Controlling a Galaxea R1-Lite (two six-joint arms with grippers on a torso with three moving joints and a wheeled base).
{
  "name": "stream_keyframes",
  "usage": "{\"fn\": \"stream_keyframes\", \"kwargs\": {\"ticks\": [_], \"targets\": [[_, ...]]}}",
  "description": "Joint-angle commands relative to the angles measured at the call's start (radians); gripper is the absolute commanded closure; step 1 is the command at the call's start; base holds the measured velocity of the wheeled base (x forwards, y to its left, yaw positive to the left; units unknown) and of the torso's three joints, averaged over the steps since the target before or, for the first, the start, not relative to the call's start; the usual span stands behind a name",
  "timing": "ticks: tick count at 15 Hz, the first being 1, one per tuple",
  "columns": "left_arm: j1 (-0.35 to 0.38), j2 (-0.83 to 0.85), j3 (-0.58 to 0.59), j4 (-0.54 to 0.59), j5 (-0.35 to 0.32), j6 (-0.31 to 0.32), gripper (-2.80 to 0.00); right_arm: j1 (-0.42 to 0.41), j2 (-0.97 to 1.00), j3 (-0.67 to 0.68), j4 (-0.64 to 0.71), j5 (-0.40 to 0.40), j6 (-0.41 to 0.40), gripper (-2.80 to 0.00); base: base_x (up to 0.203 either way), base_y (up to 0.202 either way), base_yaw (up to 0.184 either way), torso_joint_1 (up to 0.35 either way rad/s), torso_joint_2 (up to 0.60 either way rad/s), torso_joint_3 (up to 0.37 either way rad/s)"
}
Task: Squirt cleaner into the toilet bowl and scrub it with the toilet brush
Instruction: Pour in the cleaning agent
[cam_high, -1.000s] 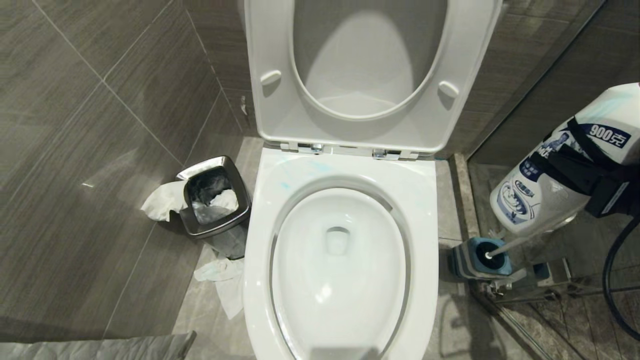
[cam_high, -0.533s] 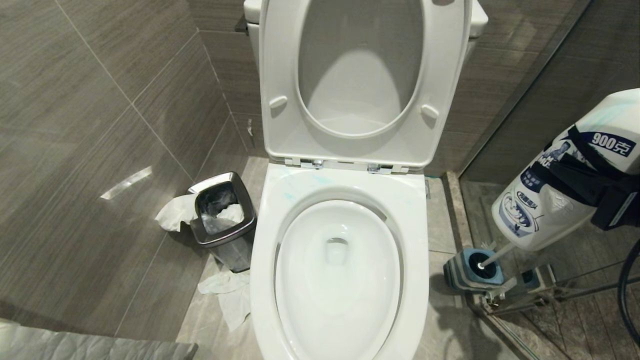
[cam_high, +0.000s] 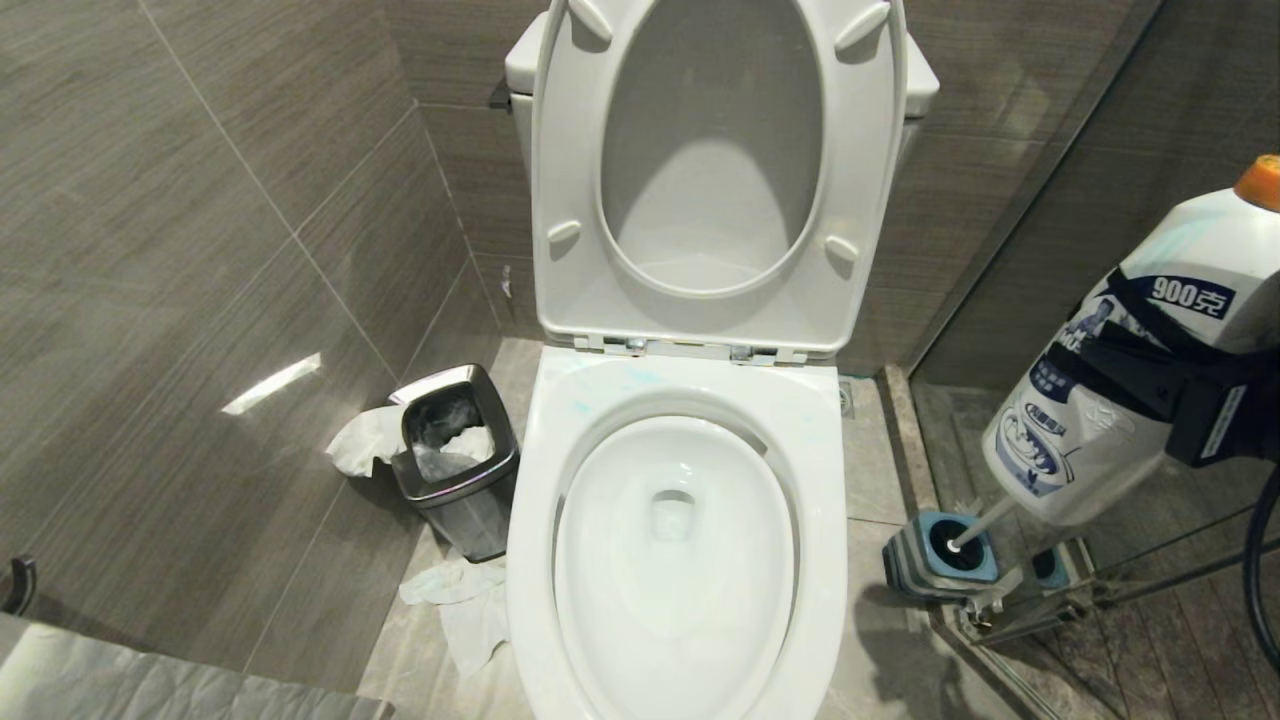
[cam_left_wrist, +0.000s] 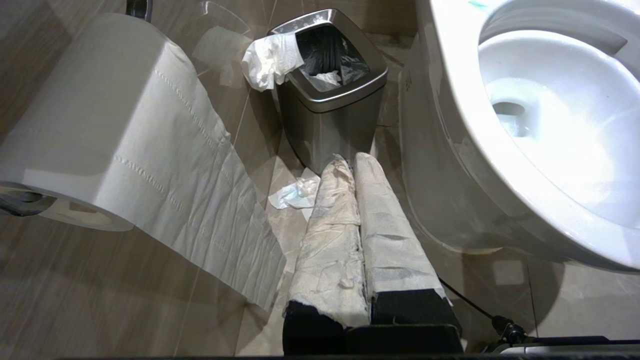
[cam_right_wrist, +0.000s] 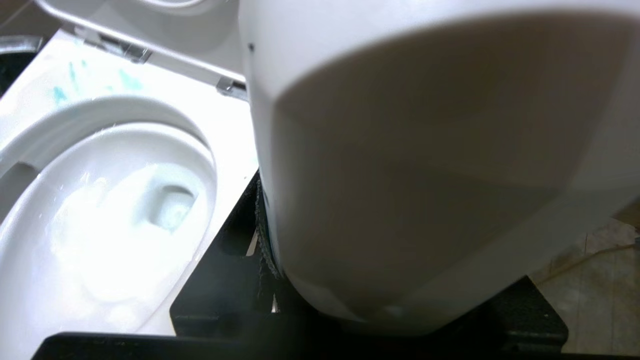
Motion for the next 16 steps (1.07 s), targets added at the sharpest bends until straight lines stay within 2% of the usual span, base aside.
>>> {"fn": "stream_keyframes", "kwargs": {"ticks": [1,3,4,8,12,13,16], "targets": [[0.0,0.002,0.002,0.0,0.0,0.002,0.0,0.099,0.048,-0.072,0.062,-0.051,-0.006,0.0,0.0,0.0,0.0,0.0,0.0,0.0],[0.0,0.002,0.002,0.0,0.0,0.002,0.0,0.215,0.106,-0.181,0.157,-0.142,-0.007,0.0,0.0,0.0,0.0,0.0,0.0,0.0],[0.0,0.002,0.002,0.0,0.0,0.002,0.0,0.247,0.149,-0.225,0.18,-0.17,-0.007,0.0,0.0,0.0,0.0,0.0,0.0,0.0],[0.0,0.002,0.002,0.0,0.0,0.002,0.0,0.392,0.28,-0.322,0.197,-0.3,-0.001,0.0,0.0,0.0,0.0,0.0,0.0,0.0],[0.0,0.002,0.002,0.0,0.0,0.003,0.0,0.432,0.357,-0.352,0.197,-0.4,-0.011,0.0,0.0,0.0,0.0,0.0,0.0,0.0],[0.0,0.002,0.003,0.0,0.0,0.005,0.0,0.434,0.373,-0.365,0.197,-0.407,-0.033,0.0,0.0,0.0,0.0,0.0,0.0,0.0],[0.0,0.002,0.002,0.0,0.0,0.005,0.0,0.435,0.407,-0.386,0.194,-0.453,-0.177,0.0,0.0,0.0,0.0,0.0,0.0,0.0]]}}
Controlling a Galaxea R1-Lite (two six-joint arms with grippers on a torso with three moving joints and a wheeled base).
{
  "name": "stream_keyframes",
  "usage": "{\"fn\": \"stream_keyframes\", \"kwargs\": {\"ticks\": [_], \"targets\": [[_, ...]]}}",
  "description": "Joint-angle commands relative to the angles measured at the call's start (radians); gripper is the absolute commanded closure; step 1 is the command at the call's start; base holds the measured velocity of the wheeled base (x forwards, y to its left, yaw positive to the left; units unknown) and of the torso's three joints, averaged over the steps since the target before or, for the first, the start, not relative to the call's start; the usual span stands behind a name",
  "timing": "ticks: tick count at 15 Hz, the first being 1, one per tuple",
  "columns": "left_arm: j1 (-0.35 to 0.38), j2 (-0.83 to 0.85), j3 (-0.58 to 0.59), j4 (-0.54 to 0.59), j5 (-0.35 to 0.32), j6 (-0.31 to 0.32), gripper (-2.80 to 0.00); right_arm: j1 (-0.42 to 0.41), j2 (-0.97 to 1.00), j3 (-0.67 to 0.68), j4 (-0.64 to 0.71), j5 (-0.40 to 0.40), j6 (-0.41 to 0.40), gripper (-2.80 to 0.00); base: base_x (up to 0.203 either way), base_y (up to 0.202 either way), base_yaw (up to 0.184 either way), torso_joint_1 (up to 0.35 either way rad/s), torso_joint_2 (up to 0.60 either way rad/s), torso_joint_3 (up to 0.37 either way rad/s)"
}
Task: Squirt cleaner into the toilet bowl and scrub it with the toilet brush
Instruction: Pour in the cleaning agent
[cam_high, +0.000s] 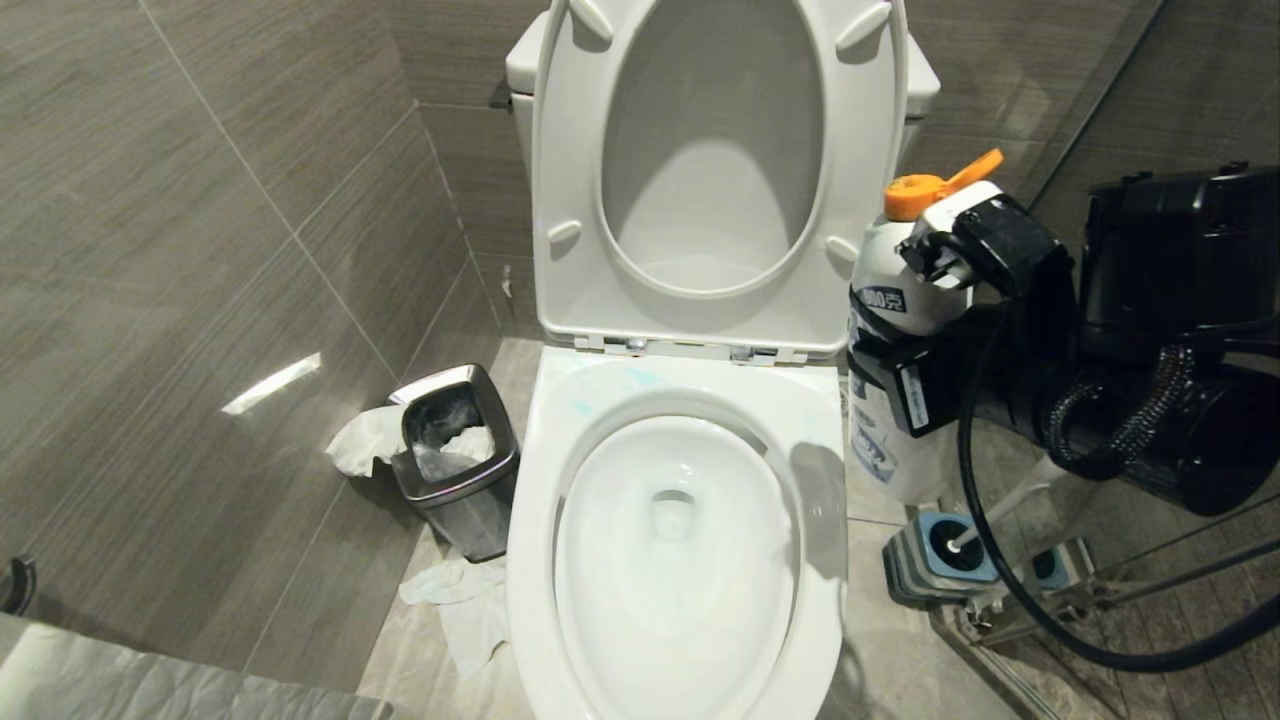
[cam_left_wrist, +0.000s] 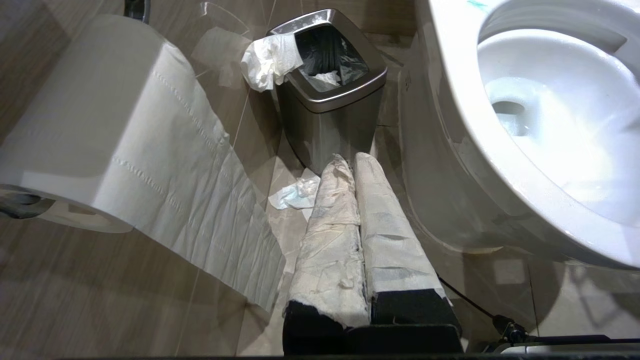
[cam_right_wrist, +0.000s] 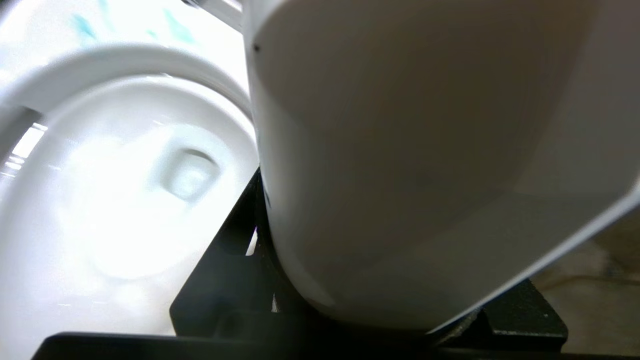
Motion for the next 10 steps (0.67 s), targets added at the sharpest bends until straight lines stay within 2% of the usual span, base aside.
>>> {"fn": "stream_keyframes", "kwargs": {"ticks": [1,3,7,10], "targets": [[0.0,0.002,0.002,0.0,0.0,0.0,0.0,0.003,0.04,-0.014,-0.001,-0.036,-0.102,0.0,0.0,0.0,0.0,0.0,0.0,0.0],[0.0,0.002,0.002,0.0,0.0,0.0,0.0,0.003,0.04,-0.015,0.0,-0.053,-0.215,0.0,0.0,0.0,0.0,0.0,0.0,0.0],[0.0,0.002,0.002,0.0,0.0,-0.001,0.0,0.003,0.039,-0.016,0.006,-0.14,-0.434,0.0,0.0,0.0,0.0,0.0,0.0,0.0],[0.0,0.002,0.002,0.0,0.0,-0.001,0.0,0.003,0.033,-0.025,0.003,-0.181,-0.626,0.0,0.0,0.0,0.0,0.0,0.0,0.0]]}}
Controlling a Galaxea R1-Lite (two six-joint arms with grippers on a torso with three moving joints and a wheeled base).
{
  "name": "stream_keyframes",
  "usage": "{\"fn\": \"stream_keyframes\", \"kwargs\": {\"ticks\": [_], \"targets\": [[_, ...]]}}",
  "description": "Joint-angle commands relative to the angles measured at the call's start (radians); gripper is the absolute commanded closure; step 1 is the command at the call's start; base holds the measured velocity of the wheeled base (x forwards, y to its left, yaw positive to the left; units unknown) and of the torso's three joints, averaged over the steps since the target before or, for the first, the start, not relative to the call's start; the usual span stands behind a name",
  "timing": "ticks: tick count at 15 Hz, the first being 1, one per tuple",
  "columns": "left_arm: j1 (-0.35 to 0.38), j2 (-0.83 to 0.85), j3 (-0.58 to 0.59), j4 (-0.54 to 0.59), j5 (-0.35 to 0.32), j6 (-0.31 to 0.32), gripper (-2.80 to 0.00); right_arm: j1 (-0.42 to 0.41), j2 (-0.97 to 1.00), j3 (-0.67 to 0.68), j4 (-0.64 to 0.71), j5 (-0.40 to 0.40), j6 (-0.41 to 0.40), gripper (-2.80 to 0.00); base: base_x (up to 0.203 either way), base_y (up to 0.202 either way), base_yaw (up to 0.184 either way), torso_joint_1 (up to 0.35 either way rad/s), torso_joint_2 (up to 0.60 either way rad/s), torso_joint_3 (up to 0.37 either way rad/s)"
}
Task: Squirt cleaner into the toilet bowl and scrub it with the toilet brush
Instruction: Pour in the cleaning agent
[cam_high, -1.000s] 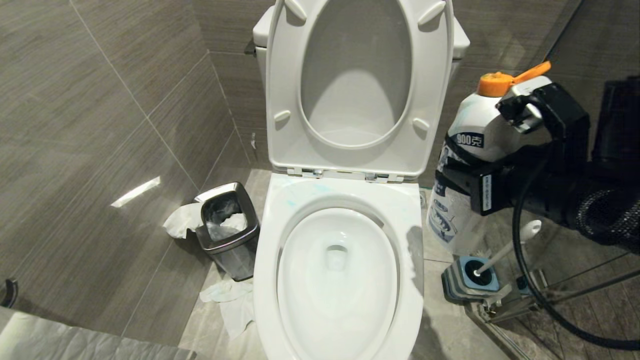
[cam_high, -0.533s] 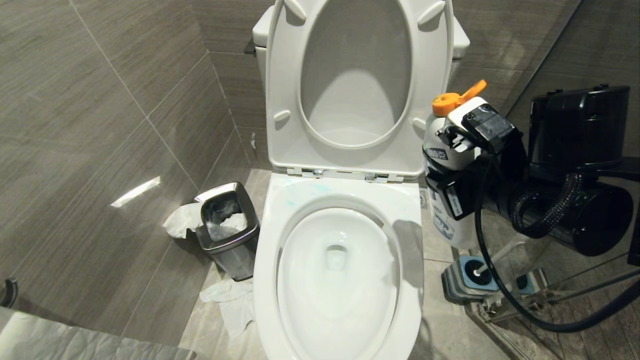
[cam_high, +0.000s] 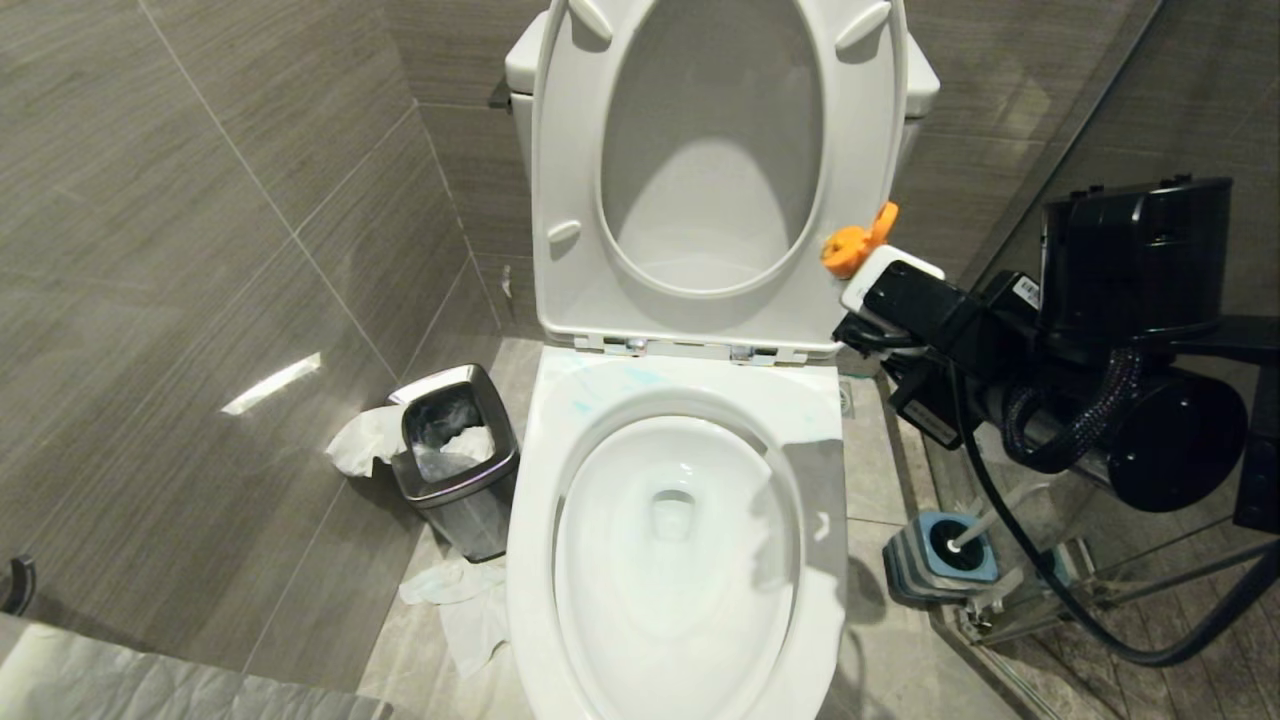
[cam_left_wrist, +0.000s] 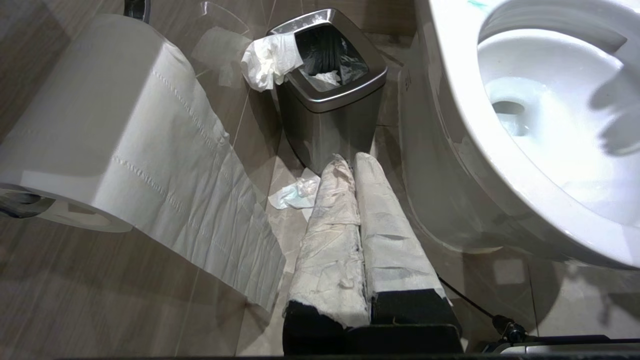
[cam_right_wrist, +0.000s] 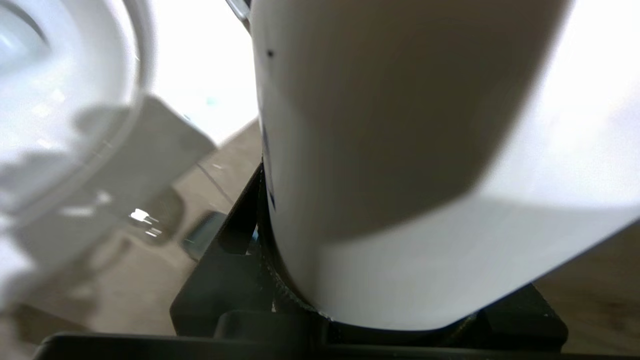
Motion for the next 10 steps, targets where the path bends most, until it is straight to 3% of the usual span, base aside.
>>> {"fn": "stream_keyframes", "kwargs": {"ticks": [1,4,10], "targets": [[0.0,0.002,0.002,0.0,0.0,-0.001,0.0,0.001,-0.001,-0.007,-0.005,-0.013,-0.141,0.0,0.0,0.0,0.0,0.0,0.0,0.0],[0.0,0.002,0.002,0.0,0.0,0.001,0.0,0.019,0.006,-0.016,-0.01,-0.078,-0.291,0.0,0.0,0.0,0.0,0.0,0.0,0.0],[0.0,0.002,0.002,0.0,0.0,-0.002,0.0,0.072,0.074,-0.085,-0.01,-0.202,-0.436,0.0,0.0,0.0,0.0,0.0,0.0,0.0]]}}
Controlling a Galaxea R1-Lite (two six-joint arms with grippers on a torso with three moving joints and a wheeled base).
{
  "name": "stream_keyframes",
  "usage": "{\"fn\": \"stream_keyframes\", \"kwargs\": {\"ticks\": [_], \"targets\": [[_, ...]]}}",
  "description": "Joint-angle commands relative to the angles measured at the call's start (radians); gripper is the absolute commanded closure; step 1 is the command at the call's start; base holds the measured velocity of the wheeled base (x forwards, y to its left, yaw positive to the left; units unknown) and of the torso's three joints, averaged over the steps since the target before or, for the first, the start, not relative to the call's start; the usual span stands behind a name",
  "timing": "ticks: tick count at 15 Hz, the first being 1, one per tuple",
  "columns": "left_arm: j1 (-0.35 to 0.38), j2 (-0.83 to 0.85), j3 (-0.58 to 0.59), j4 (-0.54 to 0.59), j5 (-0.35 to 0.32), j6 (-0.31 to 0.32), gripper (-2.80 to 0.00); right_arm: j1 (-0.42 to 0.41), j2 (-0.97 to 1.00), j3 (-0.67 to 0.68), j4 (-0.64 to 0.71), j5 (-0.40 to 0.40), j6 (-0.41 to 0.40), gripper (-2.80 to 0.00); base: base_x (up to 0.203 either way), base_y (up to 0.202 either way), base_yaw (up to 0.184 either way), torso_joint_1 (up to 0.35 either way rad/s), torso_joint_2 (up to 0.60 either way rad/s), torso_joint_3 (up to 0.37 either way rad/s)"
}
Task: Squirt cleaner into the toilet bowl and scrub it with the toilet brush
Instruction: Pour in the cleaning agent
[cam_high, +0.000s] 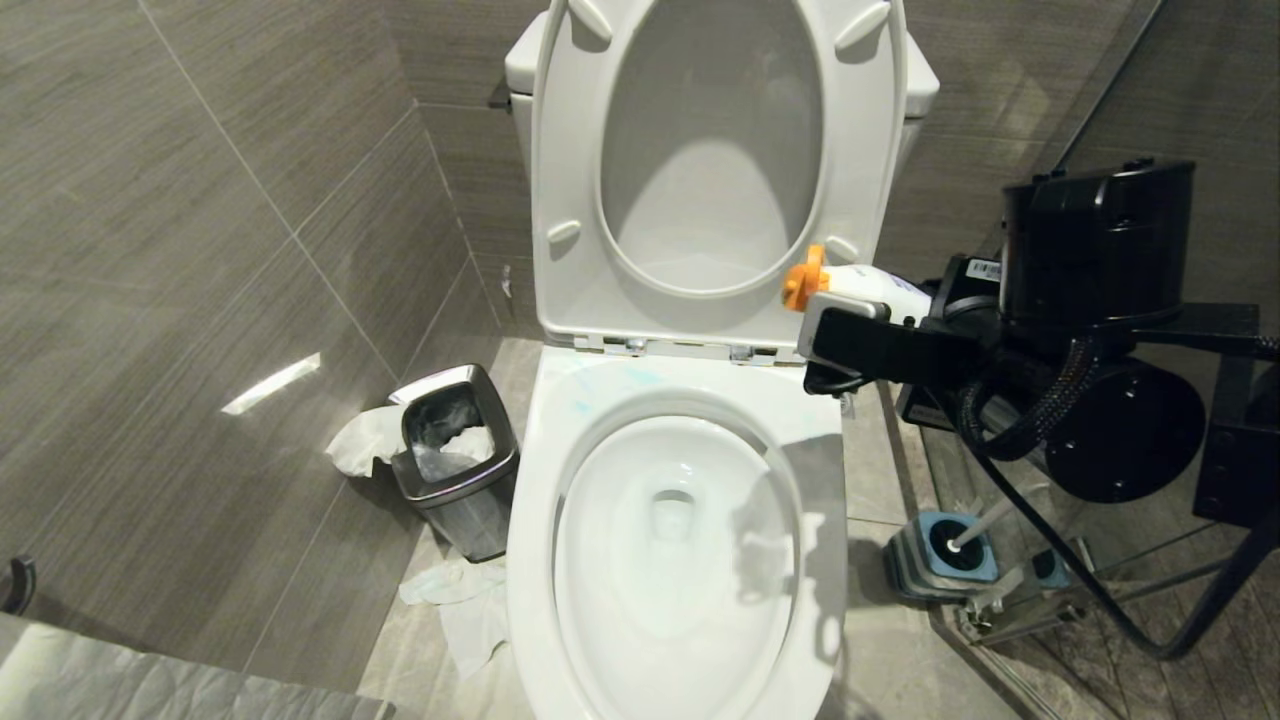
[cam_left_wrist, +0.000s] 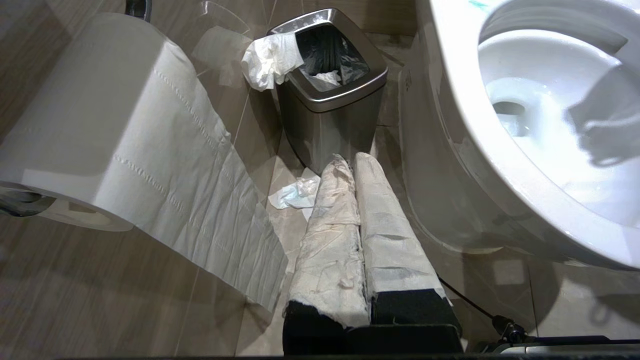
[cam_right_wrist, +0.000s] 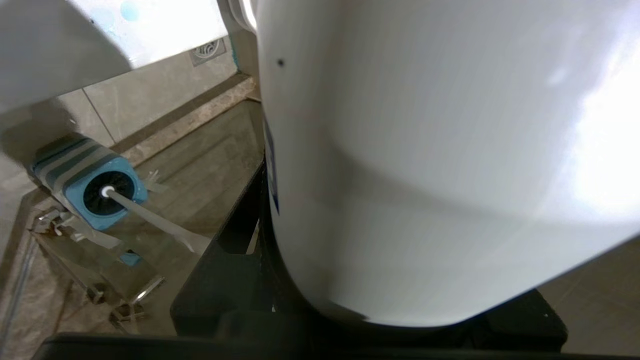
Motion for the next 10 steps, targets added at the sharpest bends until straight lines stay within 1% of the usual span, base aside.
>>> {"fn": "stream_keyframes", "kwargs": {"ticks": [1,5,10], "targets": [[0.0,0.002,0.002,0.0,0.0,0.0,0.0,0.03,0.039,-0.033,0.0,-0.063,-0.051,0.0,0.0,0.0,0.0,0.0,0.0,0.0],[0.0,0.002,0.002,0.0,0.0,-0.002,0.0,0.088,0.1,-0.083,-0.001,-0.156,-0.136,0.0,0.0,0.0,0.0,0.0,0.0,0.0],[0.0,0.002,0.003,0.0,0.0,-0.002,0.0,0.156,0.16,-0.084,-0.003,-0.281,-0.149,0.0,0.0,0.0,0.0,0.0,0.0,0.0]]}}
